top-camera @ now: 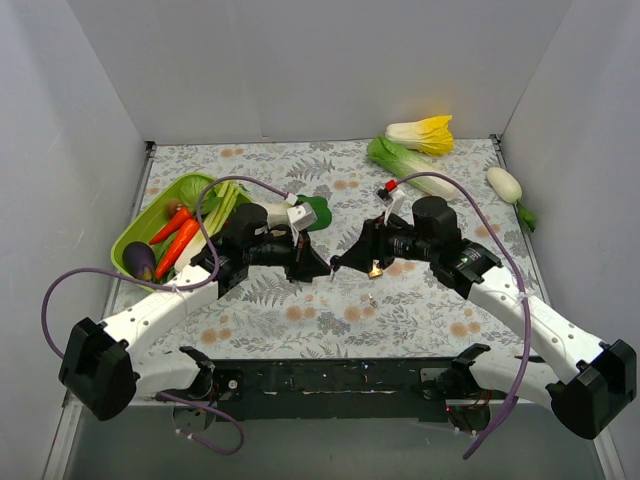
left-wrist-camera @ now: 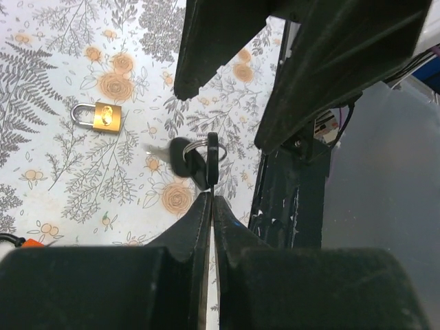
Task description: Unlock with the key
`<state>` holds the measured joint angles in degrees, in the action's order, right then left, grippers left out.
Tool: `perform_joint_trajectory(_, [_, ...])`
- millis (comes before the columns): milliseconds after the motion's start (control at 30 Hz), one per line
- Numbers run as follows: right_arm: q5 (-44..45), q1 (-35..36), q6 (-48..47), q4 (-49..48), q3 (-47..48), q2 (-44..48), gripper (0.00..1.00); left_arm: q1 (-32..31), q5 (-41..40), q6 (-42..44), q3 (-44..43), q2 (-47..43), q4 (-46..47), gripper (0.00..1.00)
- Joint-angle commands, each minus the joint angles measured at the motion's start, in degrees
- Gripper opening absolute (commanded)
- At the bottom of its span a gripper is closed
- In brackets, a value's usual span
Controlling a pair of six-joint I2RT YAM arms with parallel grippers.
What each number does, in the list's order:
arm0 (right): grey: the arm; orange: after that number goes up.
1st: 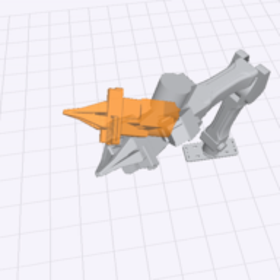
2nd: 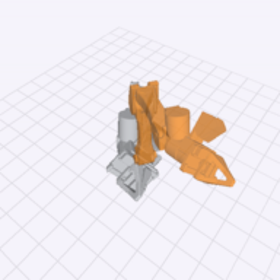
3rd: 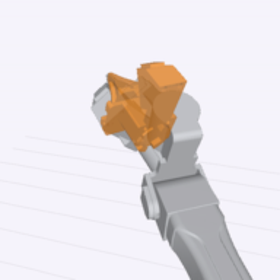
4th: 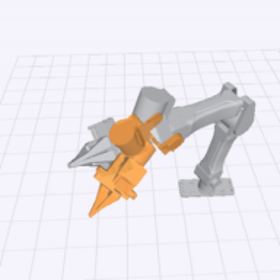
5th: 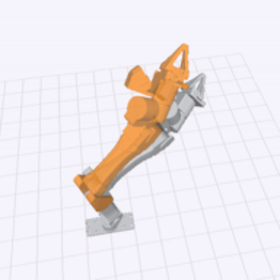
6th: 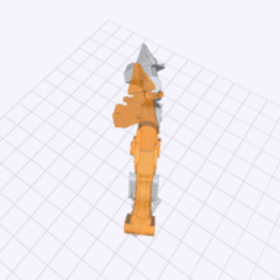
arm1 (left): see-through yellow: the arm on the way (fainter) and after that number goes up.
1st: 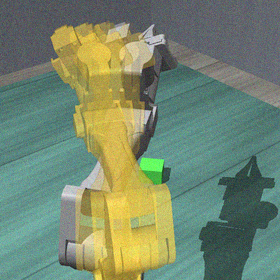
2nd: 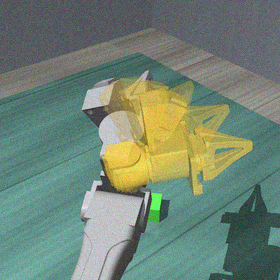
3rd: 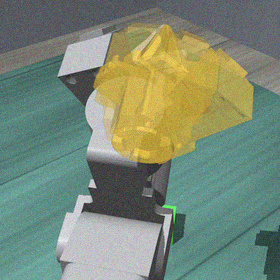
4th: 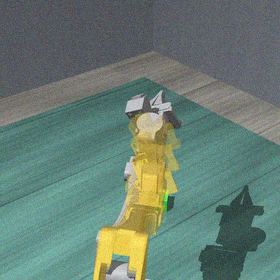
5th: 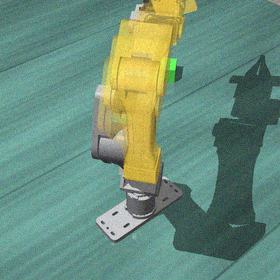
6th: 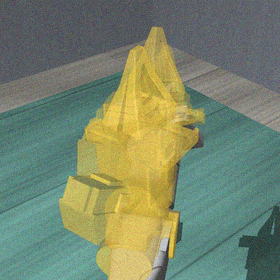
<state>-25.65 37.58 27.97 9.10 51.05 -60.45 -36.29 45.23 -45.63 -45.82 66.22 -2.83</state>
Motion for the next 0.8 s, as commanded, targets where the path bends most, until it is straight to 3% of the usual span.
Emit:
perform_joint_trajectory(0, [0.86,-0.32,-7.3,4.78,4.41,1.82,0.7,-1.41,-1.64,4.4,-4.53,2.86,-8.15,0.0])
perform_joint_trajectory(200, [-2.12,-0.32,-14.51,5.31,4.15,2.96,0.73,-3.17,-1.46,6.34,-5.24,3.75,-12.02,0.0])
perform_joint_trajectory(533, [-13.45,-0.32,-17.07,0.57,-1.21,-0.28,0.49,-4.05,1.61,7.22,-5.77,5.15,-13.69,0.0])
perform_joint_trajectory(767, [-17.24,0.3,-17.77,0.48,-2.79,-2.4,0.49,-4.31,3.63,6.95,-5.68,5.77,-13.52,0.0])
